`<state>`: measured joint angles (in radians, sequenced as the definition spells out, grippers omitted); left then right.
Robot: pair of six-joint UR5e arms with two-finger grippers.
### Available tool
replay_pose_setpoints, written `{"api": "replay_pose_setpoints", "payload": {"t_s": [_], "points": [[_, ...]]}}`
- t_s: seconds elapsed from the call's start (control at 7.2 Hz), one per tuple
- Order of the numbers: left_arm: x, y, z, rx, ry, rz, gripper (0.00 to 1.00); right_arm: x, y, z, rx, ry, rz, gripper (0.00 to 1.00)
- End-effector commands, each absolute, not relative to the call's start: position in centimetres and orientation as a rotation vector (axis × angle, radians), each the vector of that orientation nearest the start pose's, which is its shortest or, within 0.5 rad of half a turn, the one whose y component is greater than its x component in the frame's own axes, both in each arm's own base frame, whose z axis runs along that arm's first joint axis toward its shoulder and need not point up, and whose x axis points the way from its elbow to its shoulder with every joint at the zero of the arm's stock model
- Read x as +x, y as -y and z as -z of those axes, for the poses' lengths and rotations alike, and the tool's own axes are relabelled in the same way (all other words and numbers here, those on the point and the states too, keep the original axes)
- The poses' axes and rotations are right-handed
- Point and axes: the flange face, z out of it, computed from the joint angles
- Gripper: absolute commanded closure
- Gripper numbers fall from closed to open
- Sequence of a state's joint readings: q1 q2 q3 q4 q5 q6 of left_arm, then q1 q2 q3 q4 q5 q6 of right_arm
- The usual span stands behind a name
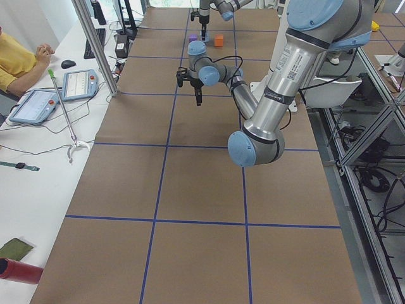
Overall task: Place blue block between orange and purple blocks
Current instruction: 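Carry the light blue cube with the right gripper toward the purple cube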
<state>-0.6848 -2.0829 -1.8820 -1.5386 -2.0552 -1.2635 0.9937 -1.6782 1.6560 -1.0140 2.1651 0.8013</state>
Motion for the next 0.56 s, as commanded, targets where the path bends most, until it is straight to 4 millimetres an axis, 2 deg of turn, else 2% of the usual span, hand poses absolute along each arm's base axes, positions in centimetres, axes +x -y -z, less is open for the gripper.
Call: {"api": "replay_pose_setpoints", "payload": {"t_s": [0.0, 0.14, 0.42], "points": [[41.6, 45.1, -23.6, -0.035, -0.9, 0.16, 0.0, -19.9, 43.7, -61.7, 0.036, 0.783, -0.037, 1.0], [41.6, 45.1, -23.6, -0.034, -0.9, 0.16, 0.0, -21.0, 43.2, -61.5, 0.048, 0.788, -0.008, 1.0], [41.6, 45.1, -23.6, -0.035, -0.9, 0.16, 0.0, -21.3, 42.9, -61.3, 0.079, 0.809, 0.013, 0.99]]}}
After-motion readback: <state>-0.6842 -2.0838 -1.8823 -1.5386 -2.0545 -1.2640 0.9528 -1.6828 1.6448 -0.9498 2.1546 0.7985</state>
